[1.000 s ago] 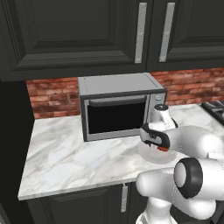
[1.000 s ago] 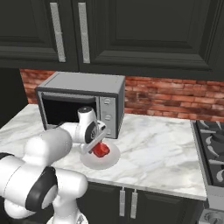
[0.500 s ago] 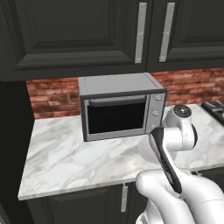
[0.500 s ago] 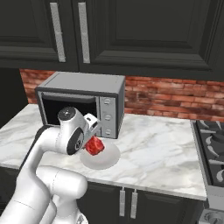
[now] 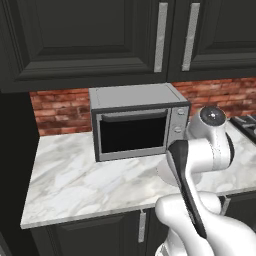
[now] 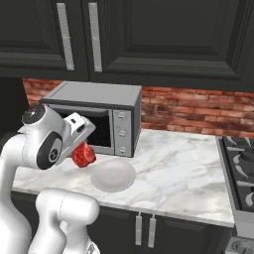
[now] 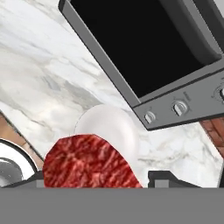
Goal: Place the steak on the counter behind the older steak on the same shelf of the fridge to maintain FIFO order. Close the fridge door when finished.
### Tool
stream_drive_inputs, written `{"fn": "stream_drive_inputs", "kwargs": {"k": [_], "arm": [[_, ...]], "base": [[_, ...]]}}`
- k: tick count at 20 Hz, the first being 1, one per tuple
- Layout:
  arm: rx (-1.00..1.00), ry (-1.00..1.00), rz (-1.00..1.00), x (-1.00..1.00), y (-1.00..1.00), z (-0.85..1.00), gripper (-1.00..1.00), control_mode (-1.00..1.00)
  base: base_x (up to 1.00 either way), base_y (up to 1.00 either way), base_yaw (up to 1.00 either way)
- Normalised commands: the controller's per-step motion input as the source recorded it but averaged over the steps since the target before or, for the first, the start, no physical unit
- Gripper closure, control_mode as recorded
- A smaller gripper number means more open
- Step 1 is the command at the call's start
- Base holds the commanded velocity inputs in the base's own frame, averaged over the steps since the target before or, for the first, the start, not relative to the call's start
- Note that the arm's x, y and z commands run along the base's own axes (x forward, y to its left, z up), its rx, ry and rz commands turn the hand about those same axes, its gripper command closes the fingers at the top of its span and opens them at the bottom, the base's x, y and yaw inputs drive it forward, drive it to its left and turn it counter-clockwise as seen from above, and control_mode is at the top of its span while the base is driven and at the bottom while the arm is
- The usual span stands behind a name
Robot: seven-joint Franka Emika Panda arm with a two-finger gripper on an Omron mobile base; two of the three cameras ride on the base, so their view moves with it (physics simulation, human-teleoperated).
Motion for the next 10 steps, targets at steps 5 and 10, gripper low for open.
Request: {"fn": "stream_drive_inputs", "kwargs": {"k": [5,10], "arm": [[0.00,0.00,-0.03,-0.15,0.10,0.10,1.00,-1.00],[0.00,0.00,0.00,0.00,0.00,0.00,1.00,-1.00]], "base": [[0.00,0.00,0.00],[0.00,0.00,0.00]]}}
